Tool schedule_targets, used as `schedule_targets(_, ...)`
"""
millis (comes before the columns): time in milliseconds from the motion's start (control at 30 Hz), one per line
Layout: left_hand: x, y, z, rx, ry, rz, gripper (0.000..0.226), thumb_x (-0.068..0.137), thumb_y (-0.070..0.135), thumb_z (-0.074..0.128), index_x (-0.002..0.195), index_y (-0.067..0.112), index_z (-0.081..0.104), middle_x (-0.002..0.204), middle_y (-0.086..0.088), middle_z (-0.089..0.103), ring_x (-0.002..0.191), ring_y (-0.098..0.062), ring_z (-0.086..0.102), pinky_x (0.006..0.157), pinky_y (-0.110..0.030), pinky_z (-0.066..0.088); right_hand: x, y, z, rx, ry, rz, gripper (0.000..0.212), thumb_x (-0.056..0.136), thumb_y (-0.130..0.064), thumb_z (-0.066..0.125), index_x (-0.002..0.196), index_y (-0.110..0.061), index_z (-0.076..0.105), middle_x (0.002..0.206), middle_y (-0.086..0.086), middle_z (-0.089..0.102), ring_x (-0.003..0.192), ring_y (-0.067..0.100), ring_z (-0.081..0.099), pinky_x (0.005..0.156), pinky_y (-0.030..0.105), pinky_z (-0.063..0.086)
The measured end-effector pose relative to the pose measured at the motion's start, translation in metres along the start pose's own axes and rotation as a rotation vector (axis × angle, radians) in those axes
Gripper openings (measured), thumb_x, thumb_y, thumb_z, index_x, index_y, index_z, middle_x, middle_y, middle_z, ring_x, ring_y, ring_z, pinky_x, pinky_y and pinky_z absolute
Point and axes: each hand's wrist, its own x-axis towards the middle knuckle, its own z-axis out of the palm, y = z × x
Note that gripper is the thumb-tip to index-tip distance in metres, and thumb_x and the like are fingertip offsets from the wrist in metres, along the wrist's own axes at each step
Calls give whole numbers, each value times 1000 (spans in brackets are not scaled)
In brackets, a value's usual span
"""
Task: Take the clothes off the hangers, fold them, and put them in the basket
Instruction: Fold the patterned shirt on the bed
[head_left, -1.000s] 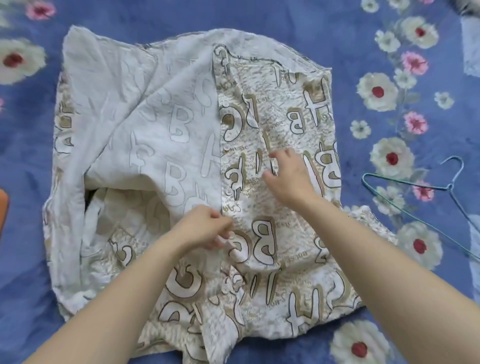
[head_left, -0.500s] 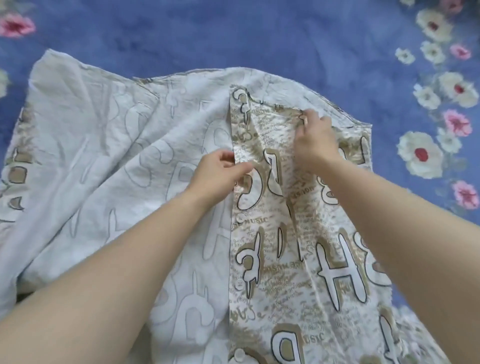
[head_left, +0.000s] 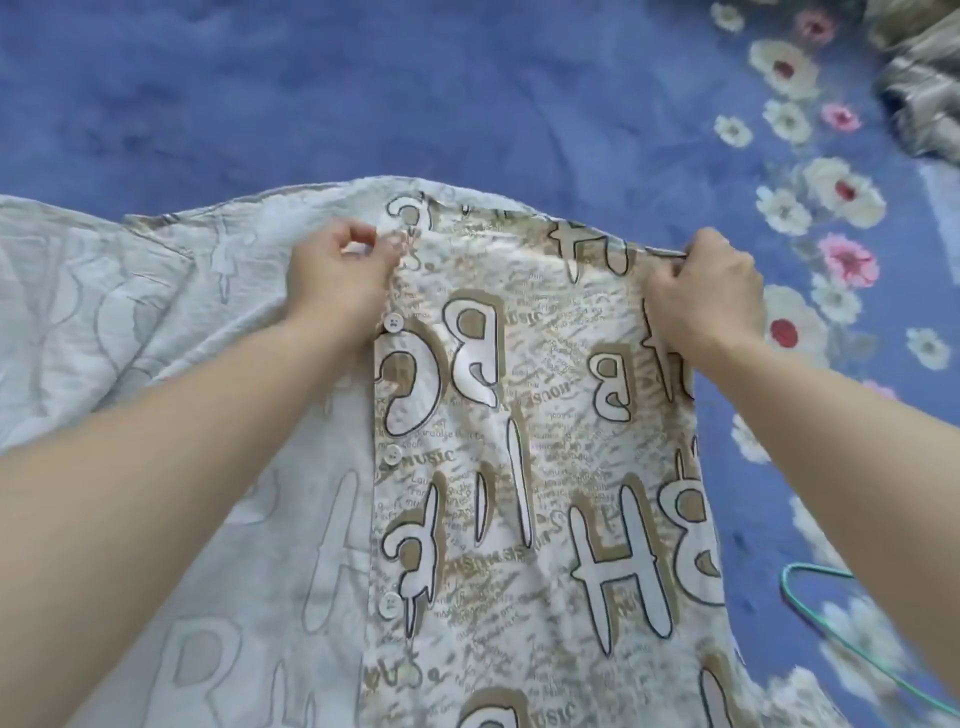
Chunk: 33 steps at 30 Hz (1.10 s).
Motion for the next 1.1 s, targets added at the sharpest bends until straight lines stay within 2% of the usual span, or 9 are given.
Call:
schedule_targets(100,20,25,9,20,84,96,17,91,27,66,76,29,58,70,12,59,60,-8,52,66,-23,44,18,9,0,122,66,37,23,95,-14,40,114,-4,48,111,21,59,94,32,48,71,34,29)
schedule_targets(167,28,22,22,46,28,94,6,93,26,63,99,28,63,78,10,61,66,-9,53,65,-21,44,21,15,13,201,-22,51,39,96,-18,42,134,-9,40,119,18,60,104,31,50,75,35,32)
schedule_targets(233,24,6,27,136,-119,93,44,94,30,62,136,25,48,107,3,64,91,-11,59,75,-19,47,9,20,33,181,-192,7,62,97,-30,44,152,-13,19,140,13,50,129,32,43,95,41,36)
schedule_targets(300,17,-18,30,226,-206,174,66,94,27,64,150,23,30,138,-3,54,122,-13,53,103,-26,43,-9,28,56,56,-294,-91,70,101,-45,35,157,-15,4,162,8,16,149,27,13,117,44,17)
schedule_targets(400,15,-33,29,259,-211,248,69,93,21,65,151,23,28,147,-3,45,132,-11,45,114,-27,32,-23,39,75,-25,-279,-150,71,102,-54,20,156,-16,-5,164,6,-9,150,21,-9,121,41,-2)
schedule_targets(567,5,-26,20,167,-311,221,86,84,40,69,152,40,17,154,-4,38,138,-14,39,117,-36,29,-49,43,64,38,-133,-268,64,103,-43,26,157,-16,4,164,4,-2,151,17,-7,121,38,-7)
schedule_targets(733,-101,-62,6,570,-330,450,79,89,49,52,152,44,4,164,0,-4,149,-13,-4,118,-32,2,-140,72,47,37,-304,-485,65,97,-55,20,156,-30,10,164,-3,-1,150,12,-9,118,30,-14)
schedule_targets(833,-172,-104,-12,723,-342,425,71,93,55,41,153,42,5,162,0,-16,149,-14,-16,119,-33,-5,-186,109,46,-108,-339,-537,65,97,-56,19,156,-28,15,163,0,7,151,17,0,120,34,-11)
schedule_targets(1100,-291,-147,-56,852,-405,322,63,97,54,30,155,36,10,163,-6,-13,148,-15,-17,119,-29,-7,-274,185,21,-269,-378,-163,70,93,-53,12,155,-21,19,162,4,18,151,23,9,118,46,-3)
